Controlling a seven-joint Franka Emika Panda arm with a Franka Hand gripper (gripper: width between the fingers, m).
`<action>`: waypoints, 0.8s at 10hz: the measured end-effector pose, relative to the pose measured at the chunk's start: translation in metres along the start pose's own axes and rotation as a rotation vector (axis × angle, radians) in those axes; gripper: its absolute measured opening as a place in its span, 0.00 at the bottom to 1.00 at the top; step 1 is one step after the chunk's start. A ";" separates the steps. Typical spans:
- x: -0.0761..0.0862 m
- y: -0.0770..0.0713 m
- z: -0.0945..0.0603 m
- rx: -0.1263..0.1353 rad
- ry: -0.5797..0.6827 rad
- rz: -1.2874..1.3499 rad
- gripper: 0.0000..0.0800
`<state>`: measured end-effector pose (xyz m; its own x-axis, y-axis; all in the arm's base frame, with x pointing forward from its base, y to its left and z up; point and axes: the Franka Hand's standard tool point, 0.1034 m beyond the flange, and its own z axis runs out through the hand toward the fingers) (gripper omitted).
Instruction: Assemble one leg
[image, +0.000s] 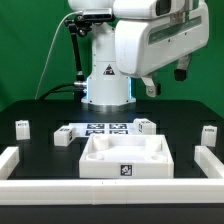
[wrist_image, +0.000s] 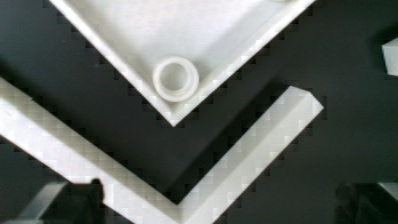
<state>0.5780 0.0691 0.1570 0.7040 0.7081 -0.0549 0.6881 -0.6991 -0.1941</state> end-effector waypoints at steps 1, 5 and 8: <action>0.000 0.000 0.000 0.004 0.001 0.004 0.81; -0.001 0.000 0.001 0.005 0.000 0.004 0.81; -0.020 -0.001 0.011 -0.026 0.037 -0.091 0.81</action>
Offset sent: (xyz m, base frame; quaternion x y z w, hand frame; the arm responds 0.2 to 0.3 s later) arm 0.0000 0.0000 0.0000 0.0000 0.0000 0.0000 1.0000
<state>0.5609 0.0565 0.1477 0.6443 0.7648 -0.0015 0.7533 -0.6350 -0.1711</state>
